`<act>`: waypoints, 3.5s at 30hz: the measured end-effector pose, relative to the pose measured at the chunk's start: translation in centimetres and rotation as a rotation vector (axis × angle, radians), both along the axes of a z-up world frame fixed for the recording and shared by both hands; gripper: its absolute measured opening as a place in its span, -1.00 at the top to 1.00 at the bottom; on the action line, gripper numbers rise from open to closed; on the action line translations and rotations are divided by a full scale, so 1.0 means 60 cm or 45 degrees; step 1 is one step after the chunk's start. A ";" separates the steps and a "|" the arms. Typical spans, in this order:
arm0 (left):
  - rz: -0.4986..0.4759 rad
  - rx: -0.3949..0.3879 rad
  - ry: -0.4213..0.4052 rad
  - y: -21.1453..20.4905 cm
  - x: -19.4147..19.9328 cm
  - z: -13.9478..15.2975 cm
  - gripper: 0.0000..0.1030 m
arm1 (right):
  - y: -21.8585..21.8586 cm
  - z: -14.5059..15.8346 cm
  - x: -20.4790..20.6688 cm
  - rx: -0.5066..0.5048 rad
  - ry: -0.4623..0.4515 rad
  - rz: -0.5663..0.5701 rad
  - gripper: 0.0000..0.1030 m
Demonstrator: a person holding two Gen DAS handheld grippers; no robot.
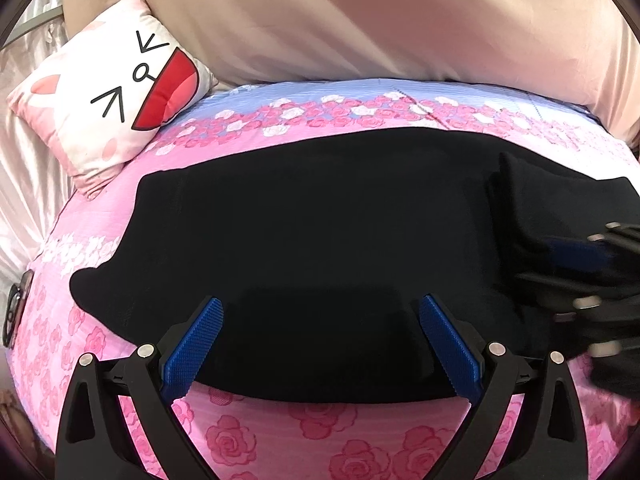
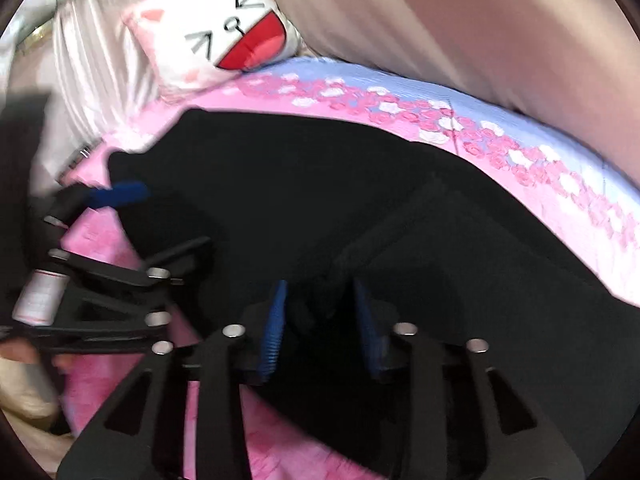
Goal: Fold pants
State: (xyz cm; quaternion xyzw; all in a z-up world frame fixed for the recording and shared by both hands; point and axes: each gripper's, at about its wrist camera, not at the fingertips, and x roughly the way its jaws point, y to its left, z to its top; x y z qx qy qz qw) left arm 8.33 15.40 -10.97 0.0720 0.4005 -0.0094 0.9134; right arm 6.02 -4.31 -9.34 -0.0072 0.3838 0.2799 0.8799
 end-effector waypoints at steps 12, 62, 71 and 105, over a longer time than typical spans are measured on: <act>-0.112 -0.008 -0.086 -0.057 0.014 0.036 -0.89 | -0.385 -0.041 0.038 0.053 0.152 -0.759 0.63; 0.355 0.074 0.087 0.292 -0.106 -0.026 -0.90 | 0.505 -0.057 0.045 -0.424 -0.191 0.449 -0.63; 0.319 0.057 0.044 0.271 -0.092 -0.004 -0.90 | 0.387 0.012 0.100 0.026 0.014 0.263 0.70; -0.322 0.105 0.058 -0.254 -0.008 0.029 -0.90 | -0.385 -0.051 -0.050 0.574 0.233 -0.526 0.45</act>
